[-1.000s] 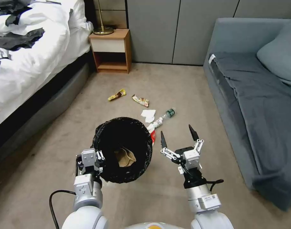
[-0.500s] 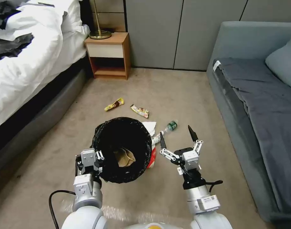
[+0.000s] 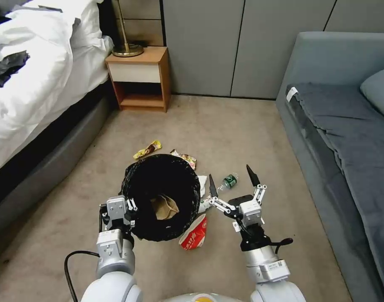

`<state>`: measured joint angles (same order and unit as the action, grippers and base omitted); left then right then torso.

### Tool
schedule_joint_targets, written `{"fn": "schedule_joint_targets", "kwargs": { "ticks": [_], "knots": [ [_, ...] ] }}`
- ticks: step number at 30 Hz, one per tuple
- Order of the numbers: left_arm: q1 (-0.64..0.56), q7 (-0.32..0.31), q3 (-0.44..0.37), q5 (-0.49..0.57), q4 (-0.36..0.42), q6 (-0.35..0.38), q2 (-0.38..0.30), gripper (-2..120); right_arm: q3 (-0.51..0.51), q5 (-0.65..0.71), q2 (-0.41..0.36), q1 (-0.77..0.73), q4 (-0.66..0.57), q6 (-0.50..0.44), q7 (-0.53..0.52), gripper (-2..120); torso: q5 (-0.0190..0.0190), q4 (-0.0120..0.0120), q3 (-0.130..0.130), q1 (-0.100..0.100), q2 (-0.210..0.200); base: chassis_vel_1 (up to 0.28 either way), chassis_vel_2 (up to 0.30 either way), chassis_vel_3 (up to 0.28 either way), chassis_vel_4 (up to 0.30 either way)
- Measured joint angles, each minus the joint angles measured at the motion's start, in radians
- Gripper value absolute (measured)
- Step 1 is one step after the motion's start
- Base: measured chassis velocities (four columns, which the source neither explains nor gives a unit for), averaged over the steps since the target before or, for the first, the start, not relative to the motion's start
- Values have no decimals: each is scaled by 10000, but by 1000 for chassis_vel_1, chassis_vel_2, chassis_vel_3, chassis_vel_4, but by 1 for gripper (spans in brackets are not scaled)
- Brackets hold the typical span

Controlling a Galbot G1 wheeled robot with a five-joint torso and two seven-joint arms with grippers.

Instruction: Pick up the trash bin, then pick up the garbage from the floor and place it into the trash bin.

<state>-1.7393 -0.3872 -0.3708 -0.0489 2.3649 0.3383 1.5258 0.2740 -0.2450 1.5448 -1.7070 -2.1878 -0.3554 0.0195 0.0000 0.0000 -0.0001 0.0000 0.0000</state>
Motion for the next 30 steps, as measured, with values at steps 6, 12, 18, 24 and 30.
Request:
{"fn": "schedule_joint_targets", "kwargs": {
  "ticks": [6, 12, 18, 24, 30],
  "knots": [
    [5, 0, -2, 53, 24, -25, 0, 1, 23, -70, 18, 6, 0, -45, 23, 100, 0, 0, 0, 0, 0, 0, 0, 0, 0],
    [-2, -1, -1, 79, 39, -29, 0, 1, 24, -102, 36, -1, 0, -50, 23, 100, -1, -1, 0, -1, 0, 0, 0, 0, 0],
    [-15, 0, 2, 85, 56, -30, -3, 1, 22, -113, 43, -2, -6, -50, 19, 100, 0, 0, 1, -1, 0, 0, 0, 0, 0],
    [-22, 9, 7, 81, 62, -30, -13, 1, 22, -116, 23, 1, -35, -34, 0, 100, 0, -1, 1, 0, 0, 29, 28, 20, 36],
    [-54, 17, 8, 72, 94, -30, -31, 1, 32, -93, 32, 128, -134, 104, -18, 100, 0, 0, 1, 0, 0, 55, 76, 66, 84]
  ]
}}
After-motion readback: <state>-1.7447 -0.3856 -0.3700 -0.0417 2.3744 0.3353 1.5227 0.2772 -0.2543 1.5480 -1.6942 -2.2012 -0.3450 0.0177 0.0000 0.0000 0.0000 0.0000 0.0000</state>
